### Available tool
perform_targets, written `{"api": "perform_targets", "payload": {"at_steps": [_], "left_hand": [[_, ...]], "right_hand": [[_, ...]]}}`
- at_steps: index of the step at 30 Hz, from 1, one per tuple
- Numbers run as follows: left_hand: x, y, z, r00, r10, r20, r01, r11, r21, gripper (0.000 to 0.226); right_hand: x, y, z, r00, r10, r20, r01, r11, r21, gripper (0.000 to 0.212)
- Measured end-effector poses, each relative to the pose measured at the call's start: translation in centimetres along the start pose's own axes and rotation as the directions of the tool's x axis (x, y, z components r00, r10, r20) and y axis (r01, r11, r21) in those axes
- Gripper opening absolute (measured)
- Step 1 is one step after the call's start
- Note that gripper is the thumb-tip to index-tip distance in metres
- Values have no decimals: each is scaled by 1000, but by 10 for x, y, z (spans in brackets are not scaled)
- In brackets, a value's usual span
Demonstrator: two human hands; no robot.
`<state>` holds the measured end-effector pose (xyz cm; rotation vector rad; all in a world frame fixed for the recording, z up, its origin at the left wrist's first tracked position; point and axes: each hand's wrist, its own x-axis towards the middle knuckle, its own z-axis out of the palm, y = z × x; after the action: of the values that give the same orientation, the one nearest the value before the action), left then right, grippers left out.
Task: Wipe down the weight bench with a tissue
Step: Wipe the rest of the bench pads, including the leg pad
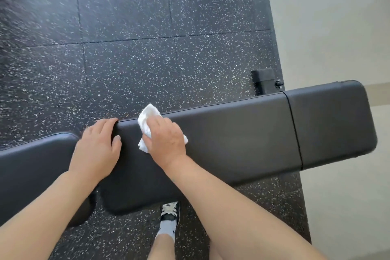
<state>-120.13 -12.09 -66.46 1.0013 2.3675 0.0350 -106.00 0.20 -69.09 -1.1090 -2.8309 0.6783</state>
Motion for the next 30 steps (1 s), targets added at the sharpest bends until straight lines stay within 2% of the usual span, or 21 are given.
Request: {"api": "perform_targets", "payload": {"at_steps": [3, 7, 10, 13, 18, 24, 30], "left_hand": [[-18, 0, -16, 993, -111, 39, 113, 992, -62, 51], [-51, 10, -53, 978, -198, 66, 207, 952, -223, 46], [-74, 22, -93, 980, -198, 12, 193, 938, -290, 42], [-96, 33, -141, 982, -186, -29, 171, 946, -274, 40], [-124, 45, -217, 972, -169, -162, 119, 953, -279, 39], [-164, 58, -293, 935, -124, -332, 8, 944, -330, 38], [-220, 67, -361, 870, -95, -483, -88, 935, -343, 38]], "right_hand": [[-6, -10, -24, 973, 31, 230, -76, 979, 190, 25], [-25, -20, -72, 960, 41, 278, -111, 964, 243, 19], [-30, -26, -117, 971, 36, 237, -89, 972, 217, 18], [-28, -33, -171, 985, 7, 171, -36, 985, 167, 18], [-16, -35, -254, 996, 32, 85, -44, 988, 149, 18], [-6, -64, -334, 1000, -11, -26, 15, 984, 177, 20], [-13, -113, -420, 989, -66, -129, 97, 963, 252, 18]]}}
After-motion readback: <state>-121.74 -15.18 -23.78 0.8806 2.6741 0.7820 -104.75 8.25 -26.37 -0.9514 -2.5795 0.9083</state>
